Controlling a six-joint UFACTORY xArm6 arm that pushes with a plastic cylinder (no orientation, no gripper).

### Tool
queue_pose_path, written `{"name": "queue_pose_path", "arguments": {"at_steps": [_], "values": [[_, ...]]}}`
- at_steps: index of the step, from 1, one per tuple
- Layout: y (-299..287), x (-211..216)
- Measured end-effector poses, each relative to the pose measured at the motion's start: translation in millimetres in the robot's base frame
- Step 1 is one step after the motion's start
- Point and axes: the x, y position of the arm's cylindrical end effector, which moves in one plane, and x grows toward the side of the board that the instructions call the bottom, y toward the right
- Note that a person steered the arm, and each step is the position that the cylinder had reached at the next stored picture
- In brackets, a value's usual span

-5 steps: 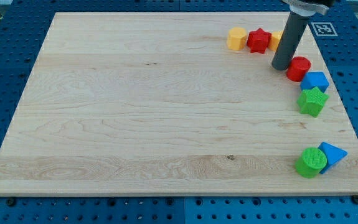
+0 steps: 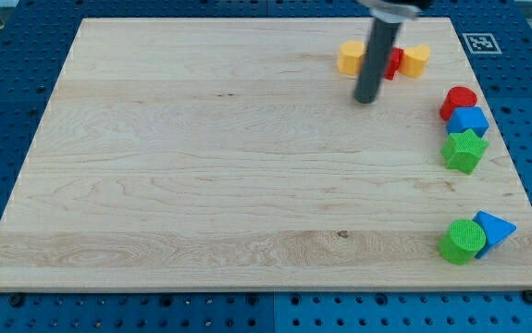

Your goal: Move the yellow hexagon towards down

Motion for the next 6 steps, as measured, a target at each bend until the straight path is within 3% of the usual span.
{"name": "queue_pose_path", "arguments": {"at_steps": [1, 2, 3, 5, 6], "values": [[-61.5, -33.4], [-78.9, -84.9], [-46.5, -121.3], [26.2, -105.3], [27.4, -53.2]]}}
